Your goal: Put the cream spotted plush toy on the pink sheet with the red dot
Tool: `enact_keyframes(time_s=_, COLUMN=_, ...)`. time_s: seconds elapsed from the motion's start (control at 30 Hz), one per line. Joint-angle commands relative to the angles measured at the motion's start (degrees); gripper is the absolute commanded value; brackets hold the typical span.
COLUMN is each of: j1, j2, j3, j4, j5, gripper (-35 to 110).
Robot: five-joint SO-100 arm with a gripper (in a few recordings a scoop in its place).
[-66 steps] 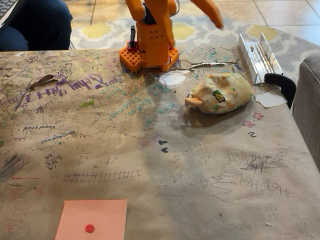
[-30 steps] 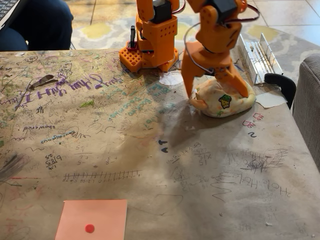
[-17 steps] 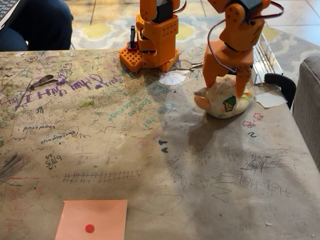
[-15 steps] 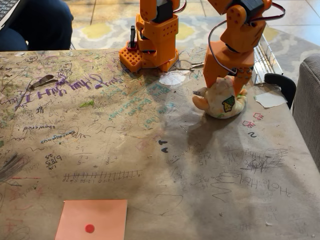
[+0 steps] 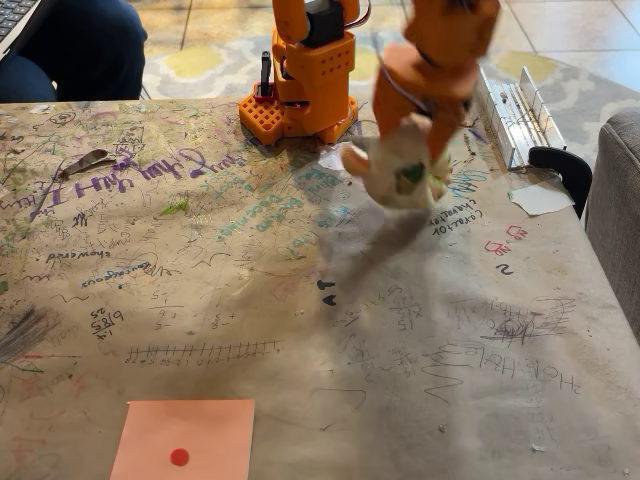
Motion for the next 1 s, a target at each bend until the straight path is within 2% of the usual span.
enact_keyframes(time_s=0.0, j1=7.21, j2=14.41, j3=-11.6, j4=4.83, j5=2.55, gripper=0)
enact_keyframes(time_s=0.17, j1=19.51, j2=28.92, j3=-17.4, j4=6.77, j5=5.63, gripper=0)
enact_keyframes(time_s=0.43, j1=33.49, j2=60.56, j3=-11.51, j4=8.96, j5=4.92, gripper=0)
enact_keyframes(time_s=0.73, j1=34.01, j2=83.14, j3=-12.83, j4=9.84, j5=10.81, gripper=0)
enact_keyframes(time_s=0.97, j1=34.01, j2=83.58, j3=-15.29, j4=12.66, j5=12.48, gripper=0)
